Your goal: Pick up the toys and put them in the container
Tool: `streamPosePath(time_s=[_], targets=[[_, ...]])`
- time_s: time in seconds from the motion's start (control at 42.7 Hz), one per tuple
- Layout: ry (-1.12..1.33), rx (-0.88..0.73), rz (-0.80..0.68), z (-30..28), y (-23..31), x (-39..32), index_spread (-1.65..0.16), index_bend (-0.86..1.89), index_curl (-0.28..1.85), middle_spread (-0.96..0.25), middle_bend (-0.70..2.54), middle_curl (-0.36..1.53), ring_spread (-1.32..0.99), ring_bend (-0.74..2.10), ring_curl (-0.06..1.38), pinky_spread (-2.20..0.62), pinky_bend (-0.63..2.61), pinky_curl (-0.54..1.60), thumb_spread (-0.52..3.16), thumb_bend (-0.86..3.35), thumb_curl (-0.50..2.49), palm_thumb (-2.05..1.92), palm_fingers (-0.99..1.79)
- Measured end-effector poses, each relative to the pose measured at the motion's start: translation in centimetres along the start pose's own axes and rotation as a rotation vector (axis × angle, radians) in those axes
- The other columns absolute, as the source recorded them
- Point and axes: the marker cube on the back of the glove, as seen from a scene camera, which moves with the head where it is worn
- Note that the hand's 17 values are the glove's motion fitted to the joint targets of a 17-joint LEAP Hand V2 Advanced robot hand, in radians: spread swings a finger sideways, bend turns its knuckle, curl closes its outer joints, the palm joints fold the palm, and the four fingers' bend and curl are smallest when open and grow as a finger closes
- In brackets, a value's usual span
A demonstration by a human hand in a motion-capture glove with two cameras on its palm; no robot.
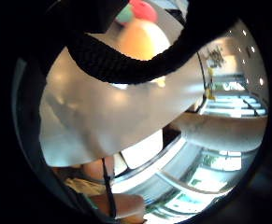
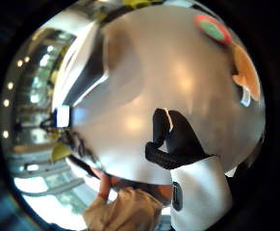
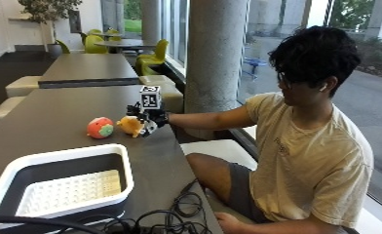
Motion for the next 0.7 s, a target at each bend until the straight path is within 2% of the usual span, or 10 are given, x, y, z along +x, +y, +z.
streamPosePath(time_s=[0.094, 0.234, 0.281, 0.374, 0.421, 0.538, 0.585, 0.632, 0.655, 0.702], targets=[[0.159, -0.039, 0.123, -0.5, -2.1, 3.0, -0.24, -0.01, 0.12, 0.04, 0.06, 0.12, 0.03, 0.19, 0.18, 0.02, 1.10, 0.38, 1.41, 0.10, 0.26, 0.19, -0.45], [0.035, -0.127, 0.308, 1.6, -4.4, 7.3, -0.24, 0.00, 0.10, 0.07, 0.03, 0.10, 0.04, 0.16, 0.19, 0.04, 1.17, 0.40, 1.37, 0.08, 0.27, 0.20, -0.51], [-0.036, -0.143, 0.311, 2.8, -5.1, 8.3, -0.24, 0.00, 0.10, 0.07, 0.03, 0.10, 0.04, 0.15, 0.19, 0.04, 1.19, 0.40, 1.36, 0.07, 0.28, 0.20, -0.51], [-0.193, -0.123, 0.195, 4.6, -6.3, 9.2, -0.24, 0.02, 0.09, 0.08, 0.04, 0.10, 0.05, 0.15, 0.19, 0.05, 1.26, 0.41, 1.33, 0.06, 0.28, 0.21, -0.47], [-0.215, -0.083, 0.167, 4.6, -6.7, 9.0, -0.25, 0.01, 0.08, 0.08, 0.12, 0.11, 0.05, 0.32, 0.23, 0.04, 1.25, 0.41, 1.37, 0.10, 0.31, 0.28, -0.17], [-0.186, 0.008, 0.147, 3.3, -7.1, 8.5, -0.27, 0.11, 0.10, 0.05, 0.25, 0.16, 0.02, 0.52, 0.28, 0.02, 1.14, 0.38, 1.43, 0.14, 0.34, 0.35, 0.07], [-0.182, 0.030, 0.140, 2.4, -7.1, 8.1, -0.27, 0.17, 0.10, 0.01, 0.38, 0.20, -0.07, 0.70, 0.32, -0.09, 1.09, 0.35, 1.49, 0.20, 0.37, 0.46, 0.47], [-0.183, 0.046, 0.142, 1.5, -7.0, 7.5, -0.27, 0.15, 0.09, -0.04, 0.41, 0.21, -0.13, 0.79, 0.32, -0.17, 1.10, 0.33, 1.43, 0.24, 0.42, 0.56, 0.65], [-0.179, 0.053, 0.146, 0.9, -7.0, 7.2, -0.27, 0.14, 0.09, -0.05, 0.40, 0.21, -0.15, 0.80, 0.33, -0.19, 1.09, 0.32, 1.44, 0.25, 0.43, 0.57, 0.62], [-0.162, 0.070, 0.150, -0.5, -7.0, 6.5, -0.28, 0.18, 0.11, -0.08, 0.46, 0.24, -0.21, 0.87, 0.37, -0.25, 1.08, 0.33, 1.35, 0.25, 0.47, 0.63, 0.75]])
